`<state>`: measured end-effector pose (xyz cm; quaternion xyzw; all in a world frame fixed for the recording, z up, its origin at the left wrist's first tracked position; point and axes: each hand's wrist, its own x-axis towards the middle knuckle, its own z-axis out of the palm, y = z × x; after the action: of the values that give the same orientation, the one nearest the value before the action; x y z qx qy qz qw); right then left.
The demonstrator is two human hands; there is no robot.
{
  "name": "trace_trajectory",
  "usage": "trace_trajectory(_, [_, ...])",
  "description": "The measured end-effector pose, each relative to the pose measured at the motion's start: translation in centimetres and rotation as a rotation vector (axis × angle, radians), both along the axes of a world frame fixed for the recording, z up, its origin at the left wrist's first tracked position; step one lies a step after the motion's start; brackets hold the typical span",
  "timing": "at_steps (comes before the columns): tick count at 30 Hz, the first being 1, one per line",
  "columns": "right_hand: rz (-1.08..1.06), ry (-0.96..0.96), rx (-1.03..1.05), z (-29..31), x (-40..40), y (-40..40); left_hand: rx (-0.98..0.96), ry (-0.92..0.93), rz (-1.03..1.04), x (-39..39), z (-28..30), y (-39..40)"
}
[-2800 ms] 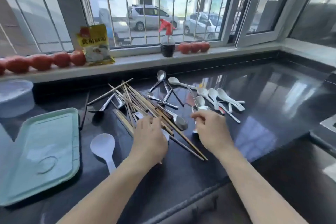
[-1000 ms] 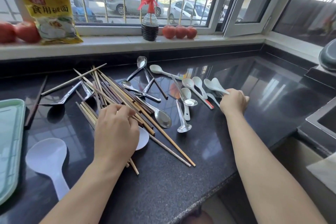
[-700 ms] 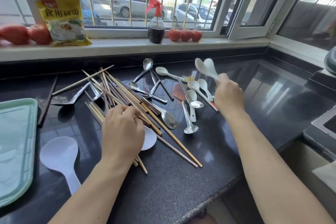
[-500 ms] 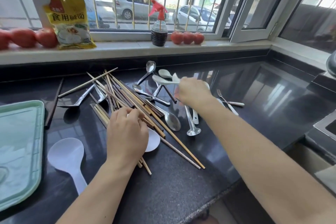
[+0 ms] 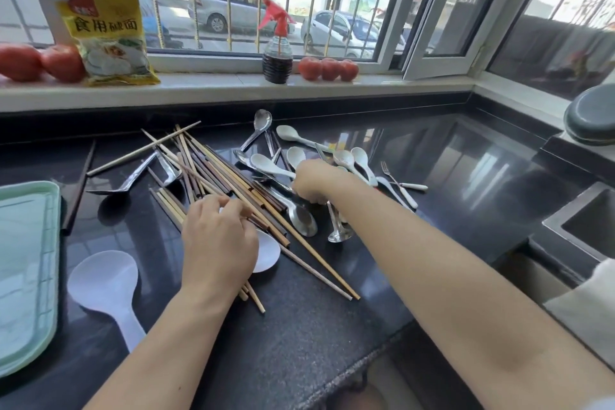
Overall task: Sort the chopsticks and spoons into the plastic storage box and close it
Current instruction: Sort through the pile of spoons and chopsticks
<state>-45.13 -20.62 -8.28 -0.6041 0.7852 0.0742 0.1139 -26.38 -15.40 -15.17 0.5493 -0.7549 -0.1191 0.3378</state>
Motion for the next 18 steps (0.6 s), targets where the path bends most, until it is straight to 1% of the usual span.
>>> trace_trajectory(2, [-0.059, -0.165, -0.104, 1.0, -2.3, 0.8, 0.005, 0.009, 0.005, 0.0, 0.0, 0.0])
trace_trajectory(3, [-0.098, -0.194, -0.228, 1.5, -3.8, 1.4, 0.007, 0.015, 0.005, 0.0, 0.0, 0.0])
trace_trajectory(5, [-0.229, -0.096, -0.462, 2.0, -8.3, 2.6, 0.009, 0.023, 0.004, -0.1, -0.1, 0.0])
trace_trajectory(6, [-0.312, -0.012, -0.486, 2.0, -10.8, 3.5, 0.011, 0.024, 0.005, -0.1, -0.1, 0.0])
trace_trajectory(7, [-0.379, 0.056, -0.425, 1.6, -13.0, 4.6, 0.011, 0.027, 0.005, -0.1, -0.1, 0.0])
trace_trajectory(8, [-0.429, 0.091, -0.315, 1.1, -14.9, 5.5, 0.011, 0.033, 0.005, -0.1, -0.1, 0.0])
trace_trajectory(9, [-0.452, 0.097, -0.215, 0.5, -16.1, 6.4, 0.011, 0.043, 0.005, -0.1, -0.1, 0.0])
trace_trajectory(10, [-0.449, 0.064, -0.162, -0.1, -16.7, 7.1, 0.015, 0.050, 0.007, -0.1, 0.0, 0.1])
trace_trajectory(11, [-0.432, 0.027, -0.166, -0.8, -17.0, 7.5, 0.018, 0.054, 0.009, -0.1, 0.0, 0.1])
trace_trajectory(13, [-0.416, 0.011, -0.267, -2.3, -17.6, 8.1, 0.020, 0.059, 0.008, -0.2, 0.0, 0.2])
trace_trajectory(15, [-0.445, 0.069, -0.358, -3.5, -18.3, 8.4, 0.012, 0.063, 0.010, -0.1, 0.0, 0.3])
trace_trajectory(18, [-0.439, 0.148, -0.381, -4.5, -18.9, 8.9, -0.003, 0.055, 0.008, 0.1, -0.1, 0.4])
